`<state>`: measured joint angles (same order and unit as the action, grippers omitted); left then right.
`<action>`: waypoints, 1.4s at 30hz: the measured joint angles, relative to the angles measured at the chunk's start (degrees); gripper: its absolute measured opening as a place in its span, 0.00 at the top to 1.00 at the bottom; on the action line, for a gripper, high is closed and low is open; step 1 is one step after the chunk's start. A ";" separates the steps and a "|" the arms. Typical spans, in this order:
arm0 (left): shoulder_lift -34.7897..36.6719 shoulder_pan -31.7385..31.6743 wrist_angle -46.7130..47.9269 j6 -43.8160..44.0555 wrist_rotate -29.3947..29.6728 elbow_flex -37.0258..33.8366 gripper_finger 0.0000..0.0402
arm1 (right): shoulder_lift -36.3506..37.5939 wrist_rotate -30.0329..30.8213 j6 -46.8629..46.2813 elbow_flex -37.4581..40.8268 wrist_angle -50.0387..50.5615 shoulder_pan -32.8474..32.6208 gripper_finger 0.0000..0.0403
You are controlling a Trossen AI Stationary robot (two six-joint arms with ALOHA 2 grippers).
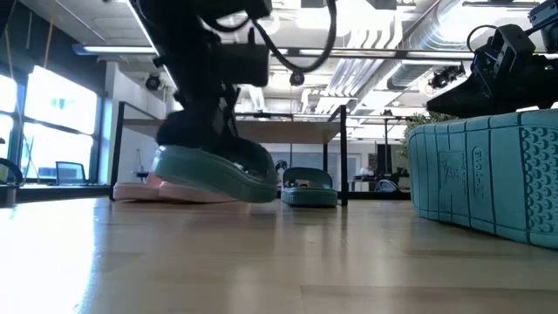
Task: Pick and place slides into the shelf
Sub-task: Put the left blue slipper on the bottom shelf
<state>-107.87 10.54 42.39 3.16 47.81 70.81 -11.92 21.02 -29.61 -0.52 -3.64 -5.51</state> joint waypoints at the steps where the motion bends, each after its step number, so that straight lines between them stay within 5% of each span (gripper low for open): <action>1: 0.00 -0.57 -1.39 -0.25 -0.01 -0.65 1.00 | 0.00 0.00 0.00 0.01 -0.02 0.01 1.00; 12: -0.02 -6.37 -14.65 -9.25 0.81 -4.89 1.00 | 0.00 0.00 0.00 -0.01 -0.02 -0.01 1.00; 24: -0.02 -15.33 -18.74 -17.07 -2.25 -4.94 1.00 | 0.00 0.00 0.00 -0.01 0.00 0.01 1.00; 42: -0.63 -19.92 -22.24 -20.92 -5.80 -4.94 0.95 | 0.00 0.00 0.00 -0.01 -0.01 0.00 1.00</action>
<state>-108.51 -9.39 20.15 -17.76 42.01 65.87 -11.92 21.02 -29.61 -0.53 -3.65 -5.50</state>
